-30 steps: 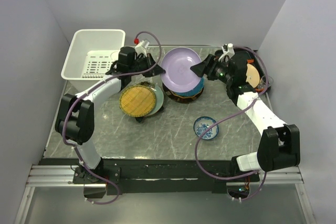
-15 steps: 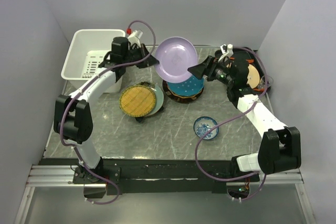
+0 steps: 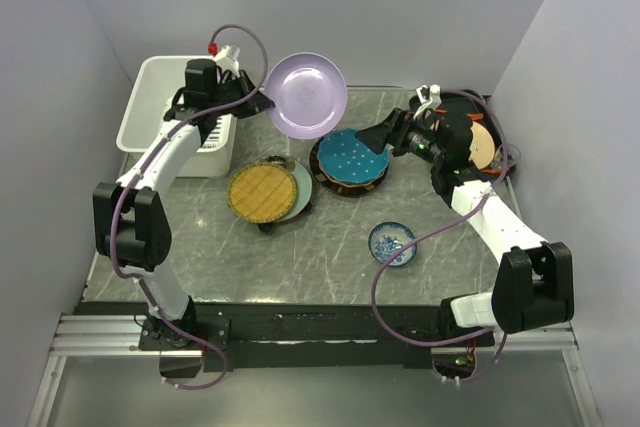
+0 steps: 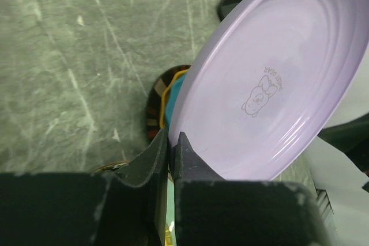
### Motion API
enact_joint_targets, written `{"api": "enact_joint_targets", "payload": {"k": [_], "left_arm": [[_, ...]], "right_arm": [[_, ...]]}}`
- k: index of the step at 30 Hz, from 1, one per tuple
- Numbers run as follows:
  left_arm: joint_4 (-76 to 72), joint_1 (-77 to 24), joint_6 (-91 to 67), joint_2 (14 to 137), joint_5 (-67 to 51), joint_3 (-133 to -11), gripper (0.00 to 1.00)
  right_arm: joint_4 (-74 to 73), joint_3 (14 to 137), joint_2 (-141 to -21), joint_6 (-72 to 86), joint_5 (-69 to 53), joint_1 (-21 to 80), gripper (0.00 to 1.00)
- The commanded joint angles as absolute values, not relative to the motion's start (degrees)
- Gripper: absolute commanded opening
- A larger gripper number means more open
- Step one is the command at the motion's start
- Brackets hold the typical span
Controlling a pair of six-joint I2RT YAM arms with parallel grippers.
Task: Place the plates into the plastic bin on the countertop
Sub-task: Place the plate in the plastic bin.
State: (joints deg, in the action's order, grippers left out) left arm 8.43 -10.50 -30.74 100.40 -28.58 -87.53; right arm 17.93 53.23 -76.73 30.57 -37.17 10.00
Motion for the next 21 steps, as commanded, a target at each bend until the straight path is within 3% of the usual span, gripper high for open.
{"api": "enact_joint_targets", "payload": {"k": [1, 14, 21], "left_arm": [[6.77, -8.35, -31.99, 98.26, -26.9, -90.53, 0.01], [6.94, -3.96, -37.97, 98.17, -20.4, -92.64, 0.01], [8.52, -2.38, -40.08, 97.82, -11.44, -94.48, 0.01]], "right_arm": [[18.98, 54.58, -76.29, 29.71, -38.06, 10.55, 0.99], [19.33, 53.88, -77.78, 29.88, -37.79, 10.72, 0.99], [18.2, 53.88, -77.78, 29.44, -36.48, 10.72, 0.99]]}}
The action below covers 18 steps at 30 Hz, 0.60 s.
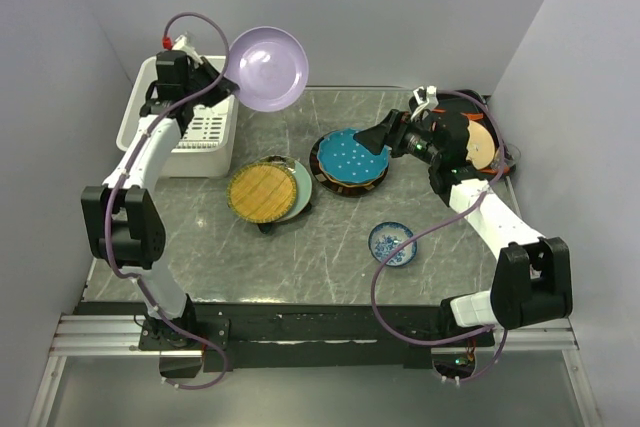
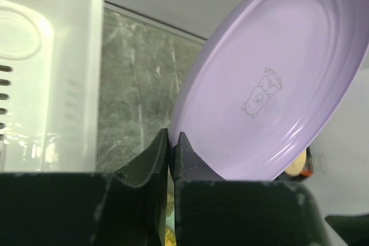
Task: Place the plates into the plastic bin on the countertop
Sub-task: Place the plate in the plastic bin.
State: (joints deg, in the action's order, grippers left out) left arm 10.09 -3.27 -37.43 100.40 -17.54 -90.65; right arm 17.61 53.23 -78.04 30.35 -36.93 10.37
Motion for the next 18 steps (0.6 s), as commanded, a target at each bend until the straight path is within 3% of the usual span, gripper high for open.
{"api": "enact_joint_targets", "payload": {"k": [1, 18], "left_arm": [[8.79, -2.11, -40.34, 97.65, -9.95, -94.57, 0.01], [9.22, 4.04, -45.44, 95.45, -2.11, -92.1, 0.01]], "right_arm": [[18.02, 53.96, -77.96, 29.44, -36.39, 10.72, 0.99], [17.58, 53.7, -78.84, 29.53, -36.39, 10.72, 0.99]]}}
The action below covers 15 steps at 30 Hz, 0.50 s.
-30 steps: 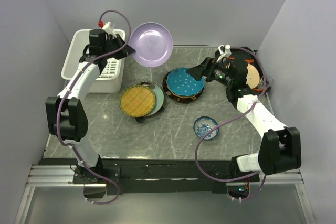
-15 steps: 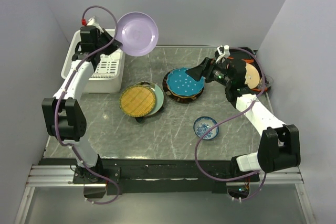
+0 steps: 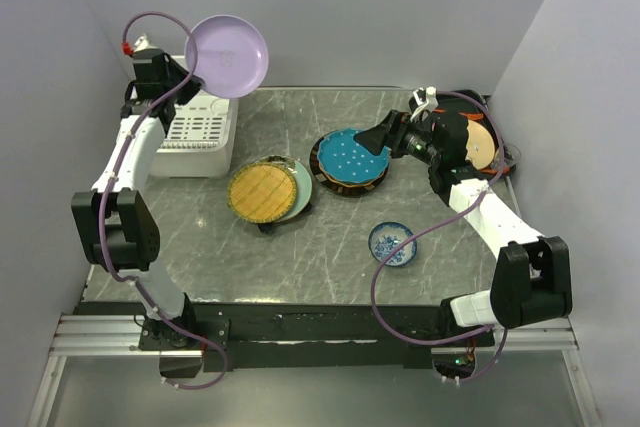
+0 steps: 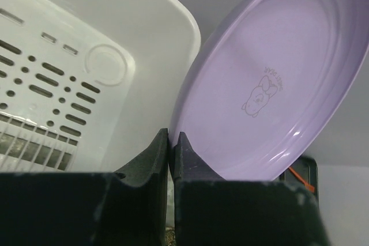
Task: Place the plates into the plastic bin on the countertop
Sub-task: Place the plate in the plastic bin.
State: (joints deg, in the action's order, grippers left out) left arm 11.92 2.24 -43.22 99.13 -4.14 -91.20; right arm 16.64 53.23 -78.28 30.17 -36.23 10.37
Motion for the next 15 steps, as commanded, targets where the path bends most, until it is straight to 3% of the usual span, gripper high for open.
{"api": "enact_joint_targets", "payload": {"k": [1, 15], "left_arm": [[9.92, 4.48, -45.7, 95.62, -1.94, -92.2, 0.01], [14.41, 9.84, -45.01, 97.38, -0.18, -91.76, 0.01]], "right_arm": [[17.23, 53.79, -79.01, 29.44, -36.13, 10.72, 0.99], [16.61, 54.23, -79.8, 29.27, -36.3, 10.72, 0.99]]}}
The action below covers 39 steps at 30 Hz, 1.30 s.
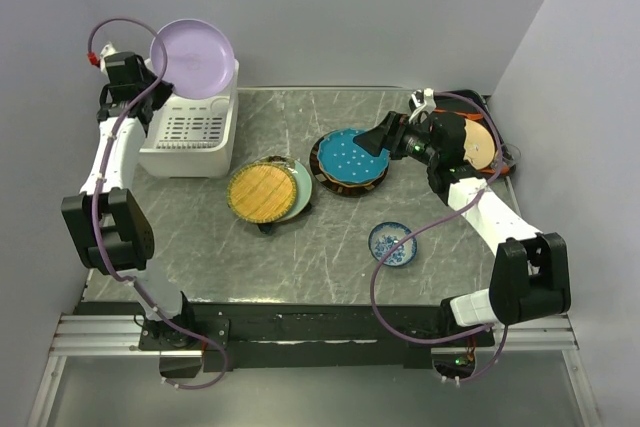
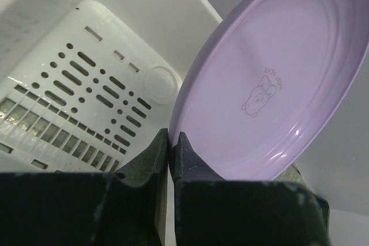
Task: Place the plates into the plastic bin on the countertop
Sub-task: Place the plate in the plastic bin.
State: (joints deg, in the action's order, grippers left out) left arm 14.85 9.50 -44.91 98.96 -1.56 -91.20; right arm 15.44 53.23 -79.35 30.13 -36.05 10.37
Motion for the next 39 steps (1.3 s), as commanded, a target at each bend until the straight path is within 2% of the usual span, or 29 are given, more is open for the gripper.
{"api": "enact_joint_targets", "payload": {"k": [1, 20, 39], "left_arm": [[14.76, 9.84, -44.91, 97.56, -0.18, -91.84, 0.01], [20.13, 10.2, -42.19, 102.39, 9.67, -90.97, 0.01], [25.75, 10.2, -37.0, 113.02, 2.82, -97.38, 0.01]], "right_arm": [[16.61, 54.23, -79.8, 29.18, -36.3, 10.72, 0.99], [15.82, 54.67, -80.42, 28.92, -35.86, 10.72, 0.99], [15.21, 55.2, -81.65, 29.18, -35.95, 10.72, 0.99]]}}
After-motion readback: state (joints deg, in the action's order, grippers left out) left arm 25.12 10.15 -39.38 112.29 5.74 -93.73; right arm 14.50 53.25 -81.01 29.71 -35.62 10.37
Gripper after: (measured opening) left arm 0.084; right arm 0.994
